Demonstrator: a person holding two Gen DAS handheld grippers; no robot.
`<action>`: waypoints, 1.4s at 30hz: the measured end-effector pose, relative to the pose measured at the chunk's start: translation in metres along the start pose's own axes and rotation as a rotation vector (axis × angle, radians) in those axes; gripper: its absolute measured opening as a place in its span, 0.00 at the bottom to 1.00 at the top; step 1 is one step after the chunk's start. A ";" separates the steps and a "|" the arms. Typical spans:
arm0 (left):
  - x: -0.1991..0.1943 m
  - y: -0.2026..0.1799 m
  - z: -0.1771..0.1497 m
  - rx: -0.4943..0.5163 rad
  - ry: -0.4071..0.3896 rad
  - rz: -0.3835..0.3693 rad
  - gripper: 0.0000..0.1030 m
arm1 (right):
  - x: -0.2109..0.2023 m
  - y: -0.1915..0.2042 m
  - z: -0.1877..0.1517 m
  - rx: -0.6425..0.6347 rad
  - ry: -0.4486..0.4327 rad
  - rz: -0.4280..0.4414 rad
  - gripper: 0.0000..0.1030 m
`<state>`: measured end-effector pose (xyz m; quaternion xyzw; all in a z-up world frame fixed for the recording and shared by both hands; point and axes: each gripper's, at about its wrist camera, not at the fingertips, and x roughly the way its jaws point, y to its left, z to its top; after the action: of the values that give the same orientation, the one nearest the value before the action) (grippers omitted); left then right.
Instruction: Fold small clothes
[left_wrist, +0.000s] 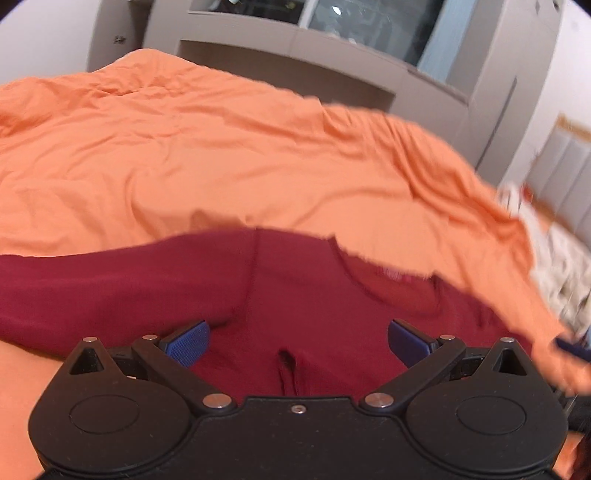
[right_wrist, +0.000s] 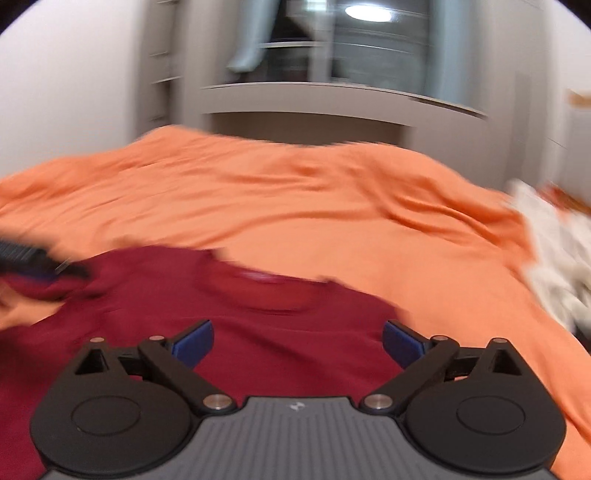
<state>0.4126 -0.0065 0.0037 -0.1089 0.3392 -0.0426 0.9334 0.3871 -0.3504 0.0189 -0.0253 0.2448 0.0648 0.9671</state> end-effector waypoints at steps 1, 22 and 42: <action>0.005 -0.004 -0.003 0.028 0.018 0.032 0.99 | 0.004 -0.017 0.000 0.056 0.008 -0.035 0.95; 0.049 -0.006 -0.028 0.123 0.183 0.145 1.00 | 0.046 -0.135 -0.008 0.387 -0.041 -0.091 0.10; 0.057 -0.009 -0.031 0.140 0.185 0.146 1.00 | -0.037 -0.097 -0.060 0.042 0.147 -0.173 0.81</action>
<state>0.4361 -0.0297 -0.0533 -0.0145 0.4268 -0.0081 0.9042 0.3401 -0.4557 -0.0149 -0.0307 0.3133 -0.0259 0.9488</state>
